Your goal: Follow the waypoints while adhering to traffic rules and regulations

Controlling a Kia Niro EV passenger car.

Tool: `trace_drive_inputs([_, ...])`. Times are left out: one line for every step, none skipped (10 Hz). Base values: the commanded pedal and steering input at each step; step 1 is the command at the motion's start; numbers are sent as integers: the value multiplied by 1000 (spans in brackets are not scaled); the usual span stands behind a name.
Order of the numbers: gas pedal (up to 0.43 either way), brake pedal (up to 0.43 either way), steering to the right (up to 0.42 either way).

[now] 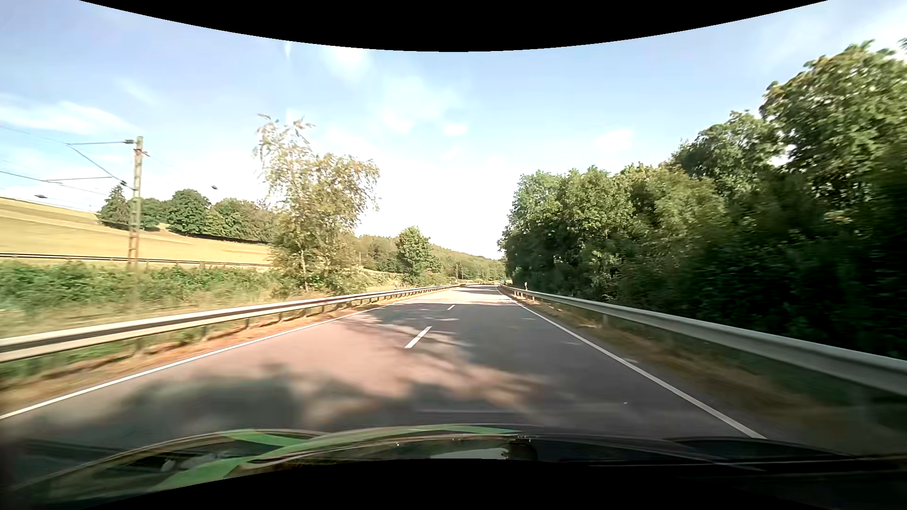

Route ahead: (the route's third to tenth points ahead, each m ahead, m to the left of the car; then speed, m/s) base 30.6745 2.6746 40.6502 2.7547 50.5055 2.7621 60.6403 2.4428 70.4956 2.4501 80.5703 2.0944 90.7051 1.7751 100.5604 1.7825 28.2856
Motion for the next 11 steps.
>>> trace_drive_inputs([339, 0, 1])
trace_drive_inputs([350, 0, 1])
trace_drive_inputs([358, 0, 1])
trace_drive_inputs([358, 0, 1])
trace_drive_inputs([358, 0, 1])
trace_drive_inputs([358, 0, 1])
trace_drive_inputs([350, 0, 1])
trace_drive_inputs([311, 0, 1])
trace_drive_inputs([299, 0, 1])
trace_drive_inputs([299, 0, 1])
trace_drive_inputs([311, 0, 1])
